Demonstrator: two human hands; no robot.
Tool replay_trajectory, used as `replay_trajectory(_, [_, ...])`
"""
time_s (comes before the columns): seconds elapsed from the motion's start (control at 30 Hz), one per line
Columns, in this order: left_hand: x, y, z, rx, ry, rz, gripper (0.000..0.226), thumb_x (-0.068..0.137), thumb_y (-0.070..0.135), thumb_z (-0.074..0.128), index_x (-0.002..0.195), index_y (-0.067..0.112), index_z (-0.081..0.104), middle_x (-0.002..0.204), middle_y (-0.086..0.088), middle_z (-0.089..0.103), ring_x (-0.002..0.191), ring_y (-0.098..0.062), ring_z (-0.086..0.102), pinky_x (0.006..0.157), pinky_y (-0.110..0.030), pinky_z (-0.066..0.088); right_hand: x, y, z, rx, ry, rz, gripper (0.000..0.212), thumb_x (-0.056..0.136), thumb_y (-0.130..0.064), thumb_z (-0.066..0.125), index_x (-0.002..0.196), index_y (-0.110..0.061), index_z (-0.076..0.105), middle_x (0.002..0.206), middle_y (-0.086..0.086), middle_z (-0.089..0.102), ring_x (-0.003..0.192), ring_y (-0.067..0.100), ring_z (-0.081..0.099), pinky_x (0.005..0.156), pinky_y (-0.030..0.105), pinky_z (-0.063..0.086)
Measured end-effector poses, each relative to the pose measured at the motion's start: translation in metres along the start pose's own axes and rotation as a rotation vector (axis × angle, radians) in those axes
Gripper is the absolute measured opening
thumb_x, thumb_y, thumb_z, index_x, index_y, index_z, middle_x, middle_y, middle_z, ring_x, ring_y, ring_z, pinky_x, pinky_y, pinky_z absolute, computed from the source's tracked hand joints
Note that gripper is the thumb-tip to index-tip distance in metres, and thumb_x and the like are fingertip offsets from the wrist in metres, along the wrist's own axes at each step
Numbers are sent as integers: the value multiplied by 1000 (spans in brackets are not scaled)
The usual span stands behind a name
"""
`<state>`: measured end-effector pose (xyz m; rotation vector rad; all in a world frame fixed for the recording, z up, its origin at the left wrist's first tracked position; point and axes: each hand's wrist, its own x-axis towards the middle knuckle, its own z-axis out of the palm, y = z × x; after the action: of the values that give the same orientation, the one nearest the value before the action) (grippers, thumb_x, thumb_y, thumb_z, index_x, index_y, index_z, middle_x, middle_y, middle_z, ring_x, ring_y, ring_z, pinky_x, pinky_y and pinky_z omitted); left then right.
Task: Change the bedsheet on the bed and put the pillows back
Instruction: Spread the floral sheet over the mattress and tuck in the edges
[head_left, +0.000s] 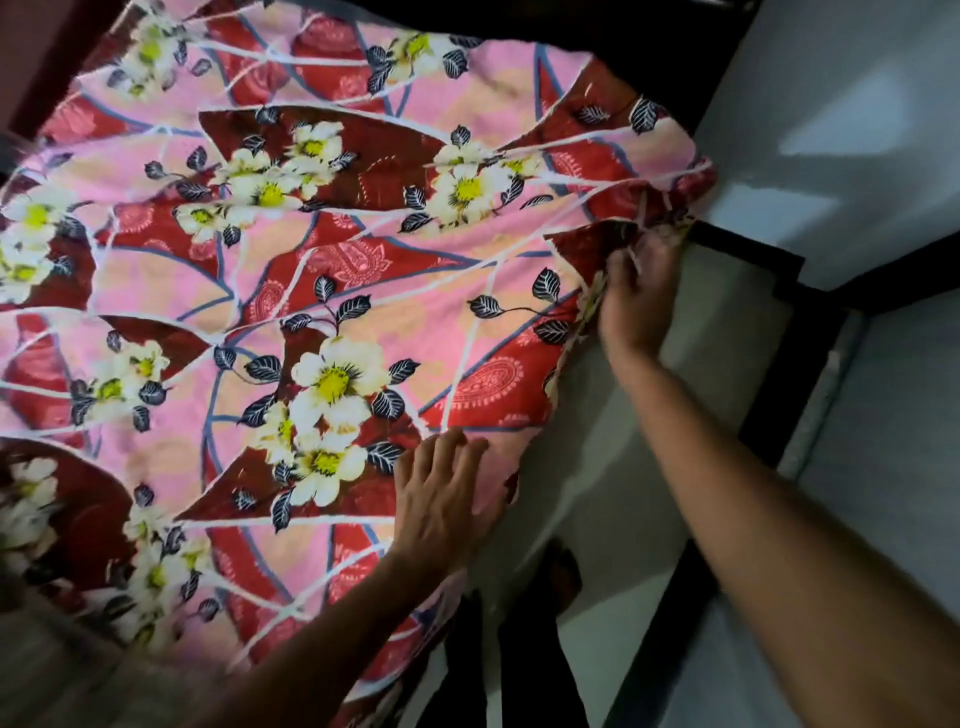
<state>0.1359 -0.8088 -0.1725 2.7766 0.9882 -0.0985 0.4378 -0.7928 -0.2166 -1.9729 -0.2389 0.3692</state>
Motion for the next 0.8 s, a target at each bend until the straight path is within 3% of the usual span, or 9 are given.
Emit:
replay_trajectory(0.13, [-52,-21,3,65,-70,19,39,87,51,61,109,18,57,102,-5,54,86,-28,51,69,-41,44,-114,-4,34,-202,-151,-286,68,93,-52,59,147,-13,46,157,23,33,146,35,32,118,41,28])
replay_trajectory(0.27, [-55,-19,-12,65,-282,132,27,97,32,47,120,18,50,112,-5,57,96,-29,55,67,-38,45,-141,18,43,-331,-298,-223,73,92,-57,49,153,-19,39,164,24,13,151,40,19,119,51,26])
replay_trajectory(0.37, [-49,-12,-24,19,-303,176,20,99,25,47,117,16,51,109,-7,61,97,-32,60,64,-36,39,-133,18,31,-378,-351,-218,75,94,-55,48,158,-20,28,167,21,7,152,37,15,121,46,25])
replay_trajectory(0.47, [-68,-21,-23,-78,-323,285,18,97,21,50,113,15,55,103,-8,65,92,-33,63,68,-40,51,-152,9,14,-397,-291,-274,73,97,-49,47,159,-16,27,166,20,13,151,37,20,122,44,23])
replay_trajectory(0.6, [-139,-44,-17,-212,-197,363,28,92,27,51,115,14,61,104,-7,67,89,-31,61,71,-40,49,-263,11,0,-314,-183,-285,60,98,-43,47,145,-6,49,153,22,42,140,36,42,116,43,34])
replay_trajectory(0.7, [-214,-66,-17,-313,-16,251,15,90,26,60,98,13,65,94,-4,65,81,-27,58,68,-37,45,-382,24,-1,-251,-123,-330,48,99,-34,54,135,-2,56,141,21,53,132,37,49,112,47,39])
replay_trajectory(0.8, [-304,-97,-10,-357,-106,81,15,92,31,57,94,18,62,88,-1,62,79,-25,59,64,-36,44,-506,41,4,-190,-177,-181,52,100,-38,54,141,-6,50,150,18,44,140,31,42,116,42,34])
